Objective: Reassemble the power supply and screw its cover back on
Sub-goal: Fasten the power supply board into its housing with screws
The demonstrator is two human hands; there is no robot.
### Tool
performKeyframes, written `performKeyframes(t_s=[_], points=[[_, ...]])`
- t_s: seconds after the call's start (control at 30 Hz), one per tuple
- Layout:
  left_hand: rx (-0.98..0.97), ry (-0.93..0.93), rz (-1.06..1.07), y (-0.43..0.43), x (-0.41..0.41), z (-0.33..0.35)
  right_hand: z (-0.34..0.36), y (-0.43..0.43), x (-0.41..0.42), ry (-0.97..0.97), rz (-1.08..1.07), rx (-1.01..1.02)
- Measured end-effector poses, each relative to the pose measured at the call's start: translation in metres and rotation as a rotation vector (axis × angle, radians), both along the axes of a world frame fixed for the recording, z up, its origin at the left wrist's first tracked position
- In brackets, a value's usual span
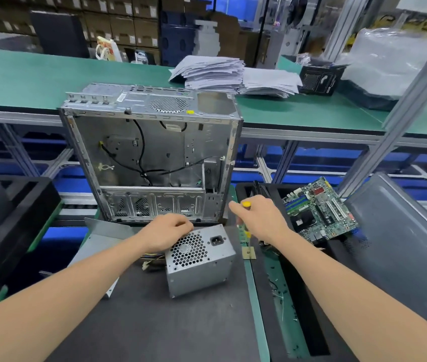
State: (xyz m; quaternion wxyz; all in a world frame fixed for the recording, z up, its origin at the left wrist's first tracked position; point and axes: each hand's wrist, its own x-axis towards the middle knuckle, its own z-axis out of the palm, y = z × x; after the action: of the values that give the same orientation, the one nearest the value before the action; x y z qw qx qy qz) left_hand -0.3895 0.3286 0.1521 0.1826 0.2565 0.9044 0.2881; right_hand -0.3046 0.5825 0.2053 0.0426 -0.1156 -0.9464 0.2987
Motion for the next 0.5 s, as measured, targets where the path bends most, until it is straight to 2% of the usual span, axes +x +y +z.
performKeyframes(t_s=[0.1,0.2,0.33,0.4,0.5], points=[[0.054,0.120,0.025,0.018,0.017,0.004,-0.012,0.026,0.014,0.038,-0.079,-0.150],[0.159,0.327,0.061,0.036,0.039,0.006,-0.036,0.036,0.034,0.031,-0.063,-0.290],[0.277,0.620,-0.070,0.054,0.082,0.002,-0.086,0.030,0.065,0.030,0.055,-0.180],[0.277,0.560,-0.184,0.060,0.112,-0.009,-0.108,0.023,0.080,0.022,0.139,-0.165],[0.205,0.319,-0.275,0.065,0.148,-0.037,-0.130,0.015,0.095,0.028,0.197,-0.195]])
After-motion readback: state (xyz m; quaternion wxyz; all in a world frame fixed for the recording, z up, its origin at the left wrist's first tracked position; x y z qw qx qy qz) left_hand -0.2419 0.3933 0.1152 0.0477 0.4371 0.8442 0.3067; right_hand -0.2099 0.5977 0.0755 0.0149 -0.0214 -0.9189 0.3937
